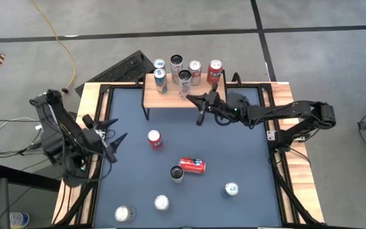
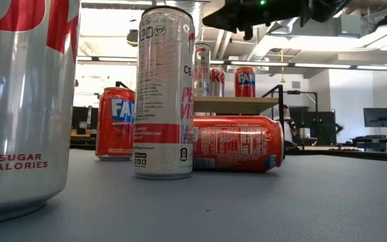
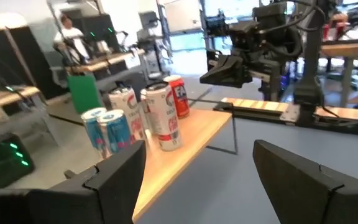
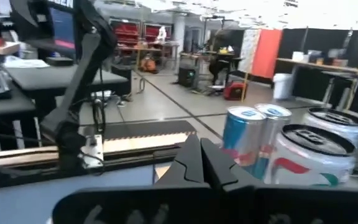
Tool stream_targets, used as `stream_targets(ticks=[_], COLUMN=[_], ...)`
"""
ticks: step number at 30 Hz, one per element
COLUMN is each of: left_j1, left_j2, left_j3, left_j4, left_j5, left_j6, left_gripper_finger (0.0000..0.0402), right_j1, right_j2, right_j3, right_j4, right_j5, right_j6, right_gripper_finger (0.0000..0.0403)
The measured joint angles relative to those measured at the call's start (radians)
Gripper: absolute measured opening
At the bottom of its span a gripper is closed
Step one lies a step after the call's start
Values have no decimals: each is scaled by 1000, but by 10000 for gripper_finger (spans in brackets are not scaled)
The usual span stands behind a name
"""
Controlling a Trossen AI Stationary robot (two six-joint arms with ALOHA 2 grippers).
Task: Place canned beverage on shelf
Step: Put the top right pink soda can on the shelf aligned with the other pink soda can
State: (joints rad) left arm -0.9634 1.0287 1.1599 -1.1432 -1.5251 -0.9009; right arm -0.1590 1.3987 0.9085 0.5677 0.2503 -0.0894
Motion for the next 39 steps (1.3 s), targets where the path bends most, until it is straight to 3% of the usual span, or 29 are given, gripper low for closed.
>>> stream_targets(ticks=[4,9,13,24,29,39], left_j1=[0,0,1,1,1,1], left_j2=[-61,-101,-93,-87,-87,-87], left_j3=[0,1,0,-31,-31,-31], left_j4=[0,0,0,1,1,1], left_j5=[60,65,59,26,26,26], left_j6=[23,16,27,-1,-1,-1], left_gripper_finger=[288,288,288,288,288,288], right_j1=[-3,-10,-37,-118,-145,-153], right_j2=[-4,-14,11,124,169,228], right_j3=[1,1,1,2,1,1], right_j4=[-57,-169,-214,-160,-146,-62], right_j5=[28,170,196,191,106,85], right_j6=[4,39,63,107,167,168], right_gripper_finger=[0,0,0,0,0,0])
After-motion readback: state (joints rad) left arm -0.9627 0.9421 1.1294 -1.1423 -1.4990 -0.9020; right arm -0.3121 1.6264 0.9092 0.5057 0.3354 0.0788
